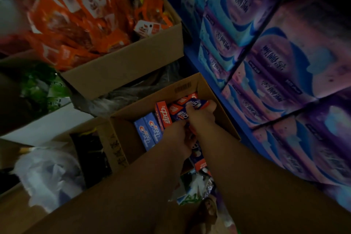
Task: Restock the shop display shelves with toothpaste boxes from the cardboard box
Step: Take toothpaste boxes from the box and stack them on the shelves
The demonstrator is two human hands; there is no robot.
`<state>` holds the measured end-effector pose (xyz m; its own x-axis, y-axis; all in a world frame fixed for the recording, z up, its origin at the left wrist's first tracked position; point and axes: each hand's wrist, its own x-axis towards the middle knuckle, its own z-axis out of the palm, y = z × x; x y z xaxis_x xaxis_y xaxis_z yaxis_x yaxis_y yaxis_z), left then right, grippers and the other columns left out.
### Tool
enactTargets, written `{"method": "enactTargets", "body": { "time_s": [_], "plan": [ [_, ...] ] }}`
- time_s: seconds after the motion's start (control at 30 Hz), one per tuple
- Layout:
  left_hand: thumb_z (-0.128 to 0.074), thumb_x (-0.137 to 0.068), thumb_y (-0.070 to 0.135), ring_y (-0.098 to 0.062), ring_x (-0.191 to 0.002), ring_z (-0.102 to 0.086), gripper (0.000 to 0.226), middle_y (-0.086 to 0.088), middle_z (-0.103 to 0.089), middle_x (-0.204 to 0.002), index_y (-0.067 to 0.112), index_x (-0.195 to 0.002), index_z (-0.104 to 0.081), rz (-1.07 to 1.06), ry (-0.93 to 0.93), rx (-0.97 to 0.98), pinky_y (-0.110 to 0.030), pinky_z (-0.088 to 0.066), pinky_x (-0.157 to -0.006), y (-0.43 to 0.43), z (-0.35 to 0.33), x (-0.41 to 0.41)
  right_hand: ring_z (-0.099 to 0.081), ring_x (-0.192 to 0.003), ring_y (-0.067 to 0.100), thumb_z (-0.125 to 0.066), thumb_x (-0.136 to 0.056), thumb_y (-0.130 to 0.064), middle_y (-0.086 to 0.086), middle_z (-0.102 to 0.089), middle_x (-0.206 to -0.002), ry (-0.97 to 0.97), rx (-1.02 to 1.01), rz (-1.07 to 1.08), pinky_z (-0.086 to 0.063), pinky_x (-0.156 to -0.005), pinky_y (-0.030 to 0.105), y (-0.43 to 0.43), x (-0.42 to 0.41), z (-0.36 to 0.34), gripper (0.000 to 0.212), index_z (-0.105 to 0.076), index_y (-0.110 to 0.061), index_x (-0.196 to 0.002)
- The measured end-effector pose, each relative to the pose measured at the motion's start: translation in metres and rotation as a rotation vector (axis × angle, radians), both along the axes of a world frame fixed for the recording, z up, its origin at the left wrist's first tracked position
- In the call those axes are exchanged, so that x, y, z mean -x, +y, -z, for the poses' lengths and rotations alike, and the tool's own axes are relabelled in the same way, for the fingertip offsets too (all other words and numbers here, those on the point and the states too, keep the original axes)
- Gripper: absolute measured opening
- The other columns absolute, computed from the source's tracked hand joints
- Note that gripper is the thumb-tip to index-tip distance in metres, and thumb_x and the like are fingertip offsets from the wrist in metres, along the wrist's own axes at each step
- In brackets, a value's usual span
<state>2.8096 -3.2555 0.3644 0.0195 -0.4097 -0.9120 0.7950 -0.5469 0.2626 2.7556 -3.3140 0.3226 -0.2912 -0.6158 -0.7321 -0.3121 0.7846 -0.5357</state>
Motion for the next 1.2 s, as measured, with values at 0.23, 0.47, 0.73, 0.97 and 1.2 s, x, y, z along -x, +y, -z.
{"method": "enactTargets", "body": {
  "time_s": [0.23, 0.47, 0.73, 0.97, 1.2],
  "plan": [
    [-0.053, -0.095, 0.015, -0.028, -0.118, -0.059, 0.022, -0.013, -0.065, -0.123, 0.009, -0.117, -0.057, 0.227, -0.041, 0.017, -0.043, -0.047, -0.103, 0.01, 0.005, -0.013, -0.055, -0.099, 0.034, -0.05, -0.093, -0.039, 0.019, -0.05, -0.125, 0.069, 0.019, 0.134, -0.045, -0.076, 0.041, 0.013, 0.013, 0.012, 0.054, -0.02, -0.034, -0.137],
    [-0.044, -0.101, 0.02, -0.029, -0.101, -0.06, 0.034, -0.014, -0.061, -0.122, 0.008, -0.132, -0.05, 0.378, -0.184, 0.088, -0.033, -0.049, -0.087, 0.022, -0.027, -0.035, -0.057, -0.091, 0.034, -0.052, -0.095, -0.035, 0.015, -0.054, -0.104, 0.138, 0.276, 0.025, -0.049, -0.079, 0.044, 0.044, 0.04, -0.055, 0.048, -0.028, -0.017, -0.133],
    [-0.048, -0.096, 0.033, -0.018, -0.063, -0.051, 0.029, -0.007, -0.055, -0.077, 0.019, -0.07, -0.05, 0.575, -0.563, 0.33, -0.032, -0.051, -0.072, -0.001, -0.133, -0.056, -0.061, -0.094, 0.027, -0.058, -0.092, -0.037, 0.006, -0.062, -0.109, 0.122, 0.612, -0.046, -0.05, -0.085, 0.037, 0.095, 0.081, -0.198, 0.048, -0.037, -0.023, -0.133],
    [-0.052, -0.091, 0.05, -0.024, -0.084, -0.063, 0.037, -0.006, -0.066, -0.094, 0.016, -0.101, -0.059, 0.494, -0.507, 0.621, -0.046, -0.051, -0.087, -0.012, -0.267, -0.029, -0.066, -0.092, 0.015, -0.064, -0.091, -0.023, 0.002, -0.067, -0.109, 0.016, 0.941, -0.091, -0.055, -0.088, 0.037, 0.142, 0.123, -0.357, 0.038, -0.044, -0.029, -0.122],
    [-0.043, -0.096, 0.05, -0.021, -0.066, -0.062, 0.038, -0.006, -0.065, -0.082, 0.016, -0.083, -0.056, 0.385, -0.581, 1.067, -0.043, -0.055, -0.075, 0.012, -0.428, 0.027, -0.067, -0.101, 0.019, -0.069, -0.082, -0.038, 0.001, -0.066, -0.115, 0.141, 1.296, -0.007, -0.054, -0.09, 0.049, 0.192, 0.157, -0.495, 0.052, -0.041, -0.037, -0.126]
  ]
}}
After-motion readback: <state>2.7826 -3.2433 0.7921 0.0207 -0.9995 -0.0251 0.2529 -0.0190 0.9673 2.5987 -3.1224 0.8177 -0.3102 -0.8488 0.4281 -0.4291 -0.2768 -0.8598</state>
